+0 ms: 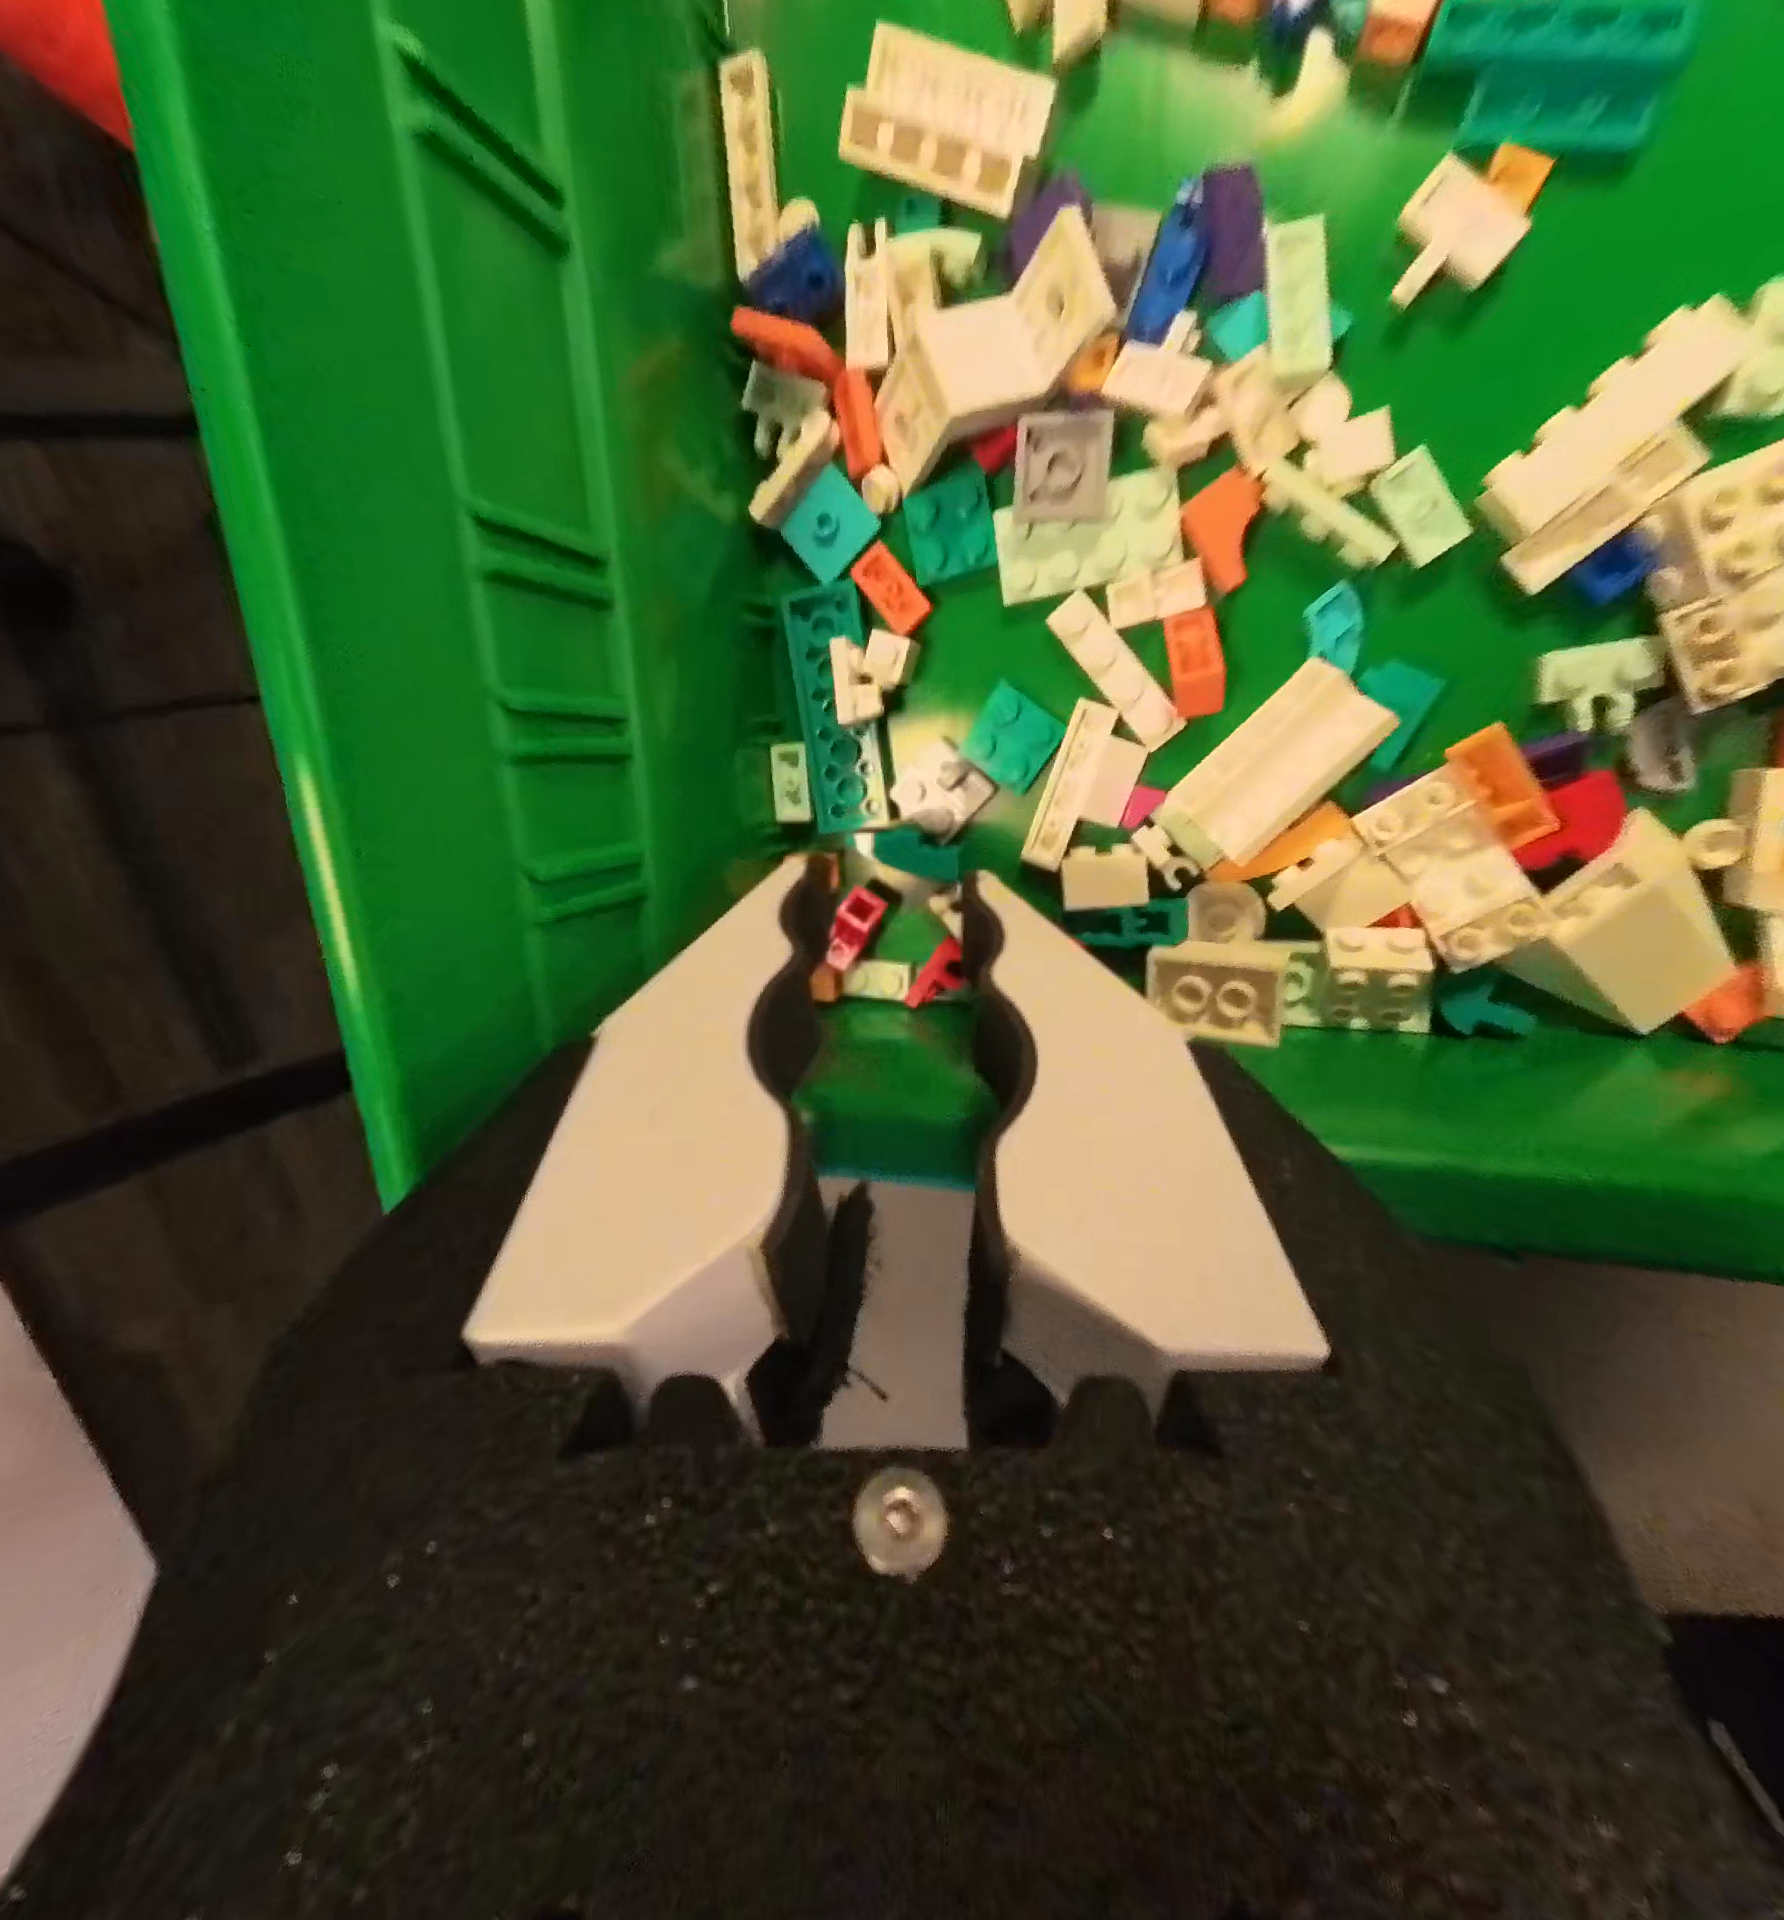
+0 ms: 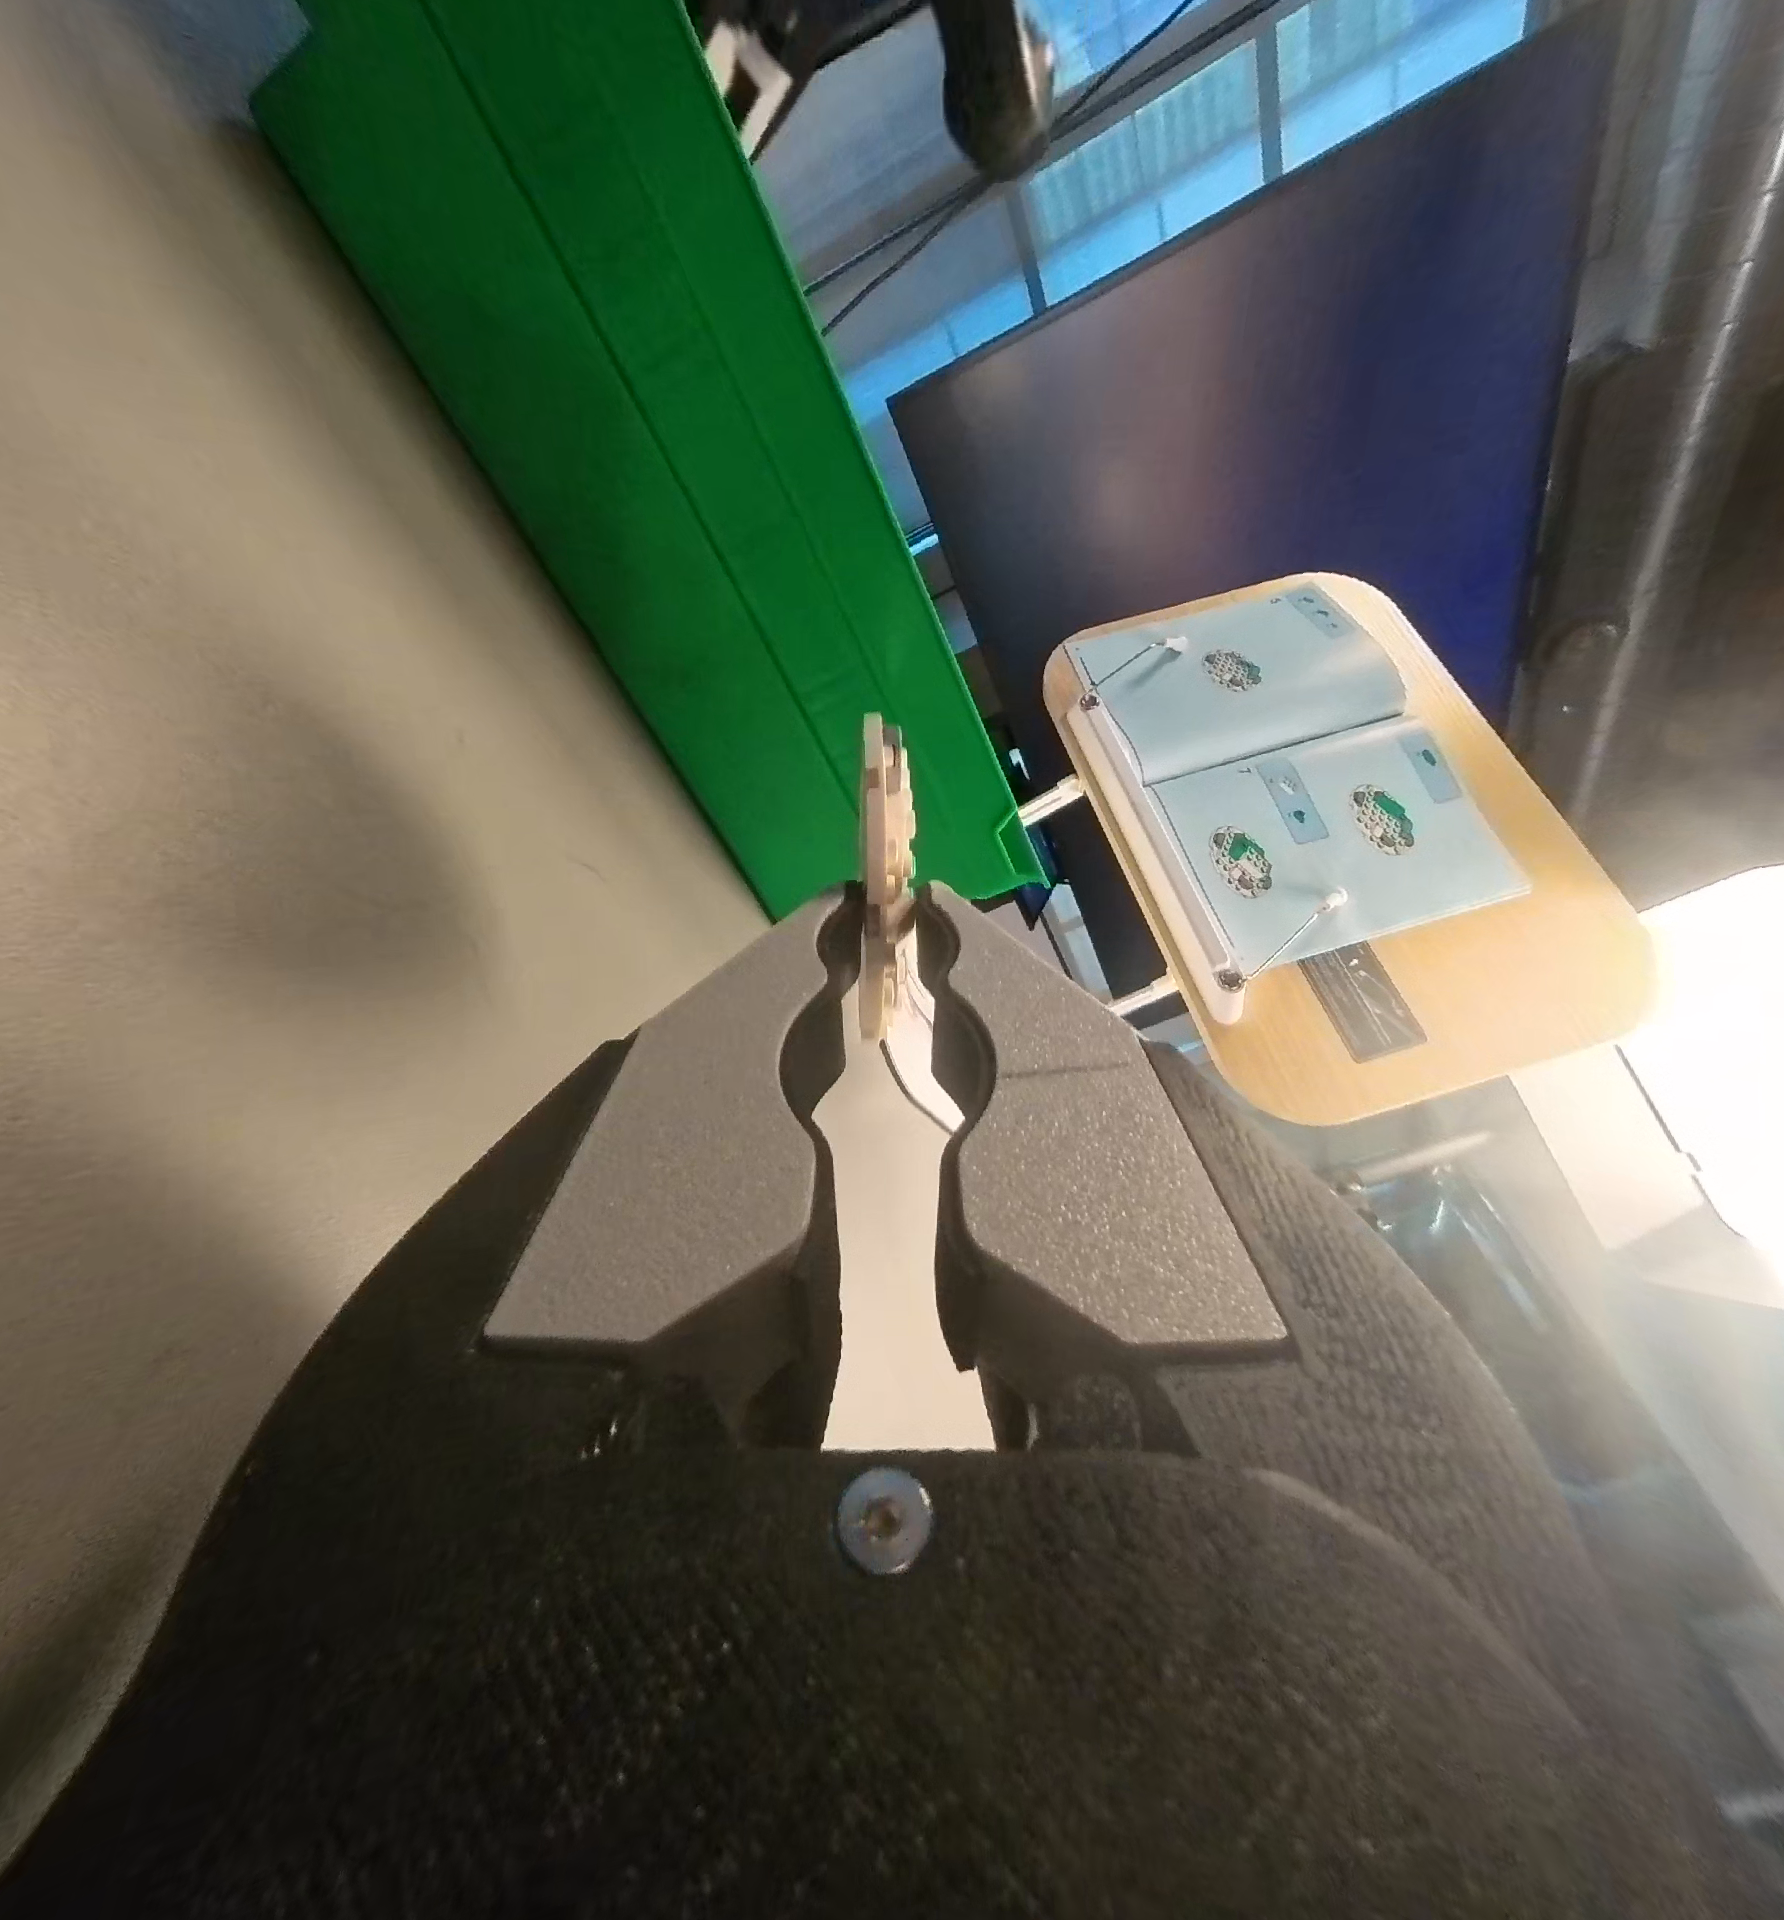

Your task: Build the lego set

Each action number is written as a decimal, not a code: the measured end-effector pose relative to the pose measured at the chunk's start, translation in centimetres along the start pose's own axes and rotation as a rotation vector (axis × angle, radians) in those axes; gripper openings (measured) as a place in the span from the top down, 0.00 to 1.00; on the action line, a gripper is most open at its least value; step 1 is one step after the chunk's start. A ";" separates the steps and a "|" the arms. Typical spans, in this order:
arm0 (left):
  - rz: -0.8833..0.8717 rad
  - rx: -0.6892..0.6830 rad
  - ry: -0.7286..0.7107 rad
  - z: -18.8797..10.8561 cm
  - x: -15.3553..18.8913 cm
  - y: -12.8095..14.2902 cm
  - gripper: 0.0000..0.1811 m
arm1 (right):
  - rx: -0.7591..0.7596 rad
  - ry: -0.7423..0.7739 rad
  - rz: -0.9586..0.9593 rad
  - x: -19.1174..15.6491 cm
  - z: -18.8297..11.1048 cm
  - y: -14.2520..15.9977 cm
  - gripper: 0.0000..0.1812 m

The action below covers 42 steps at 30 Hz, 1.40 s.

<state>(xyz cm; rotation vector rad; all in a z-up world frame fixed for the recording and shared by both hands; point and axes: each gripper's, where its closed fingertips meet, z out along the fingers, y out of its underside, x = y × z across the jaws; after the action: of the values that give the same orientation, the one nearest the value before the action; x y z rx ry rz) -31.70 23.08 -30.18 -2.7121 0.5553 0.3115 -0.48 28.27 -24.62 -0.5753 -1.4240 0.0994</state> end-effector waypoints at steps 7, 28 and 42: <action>-0.042 -0.045 0.076 0.5 0.4 -0.5 0.84 | 0.027 -0.014 0.009 -0.2 0.0 -0.5 0.95; 0.278 -0.402 0.181 1.8 0.3 1.3 0.87 | 0.073 -0.034 0.027 -0.5 -0.1 -1.4 0.96; 0.374 -0.061 0.011 -4.3 1.1 -3.9 0.88 | 0.097 -0.041 0.047 -0.6 -0.1 -1.8 0.96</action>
<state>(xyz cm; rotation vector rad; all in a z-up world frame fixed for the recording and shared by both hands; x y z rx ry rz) -28.47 24.37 -25.45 -2.6562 1.0746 0.4132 -1.01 26.43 -24.34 -0.5288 -1.4371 0.2173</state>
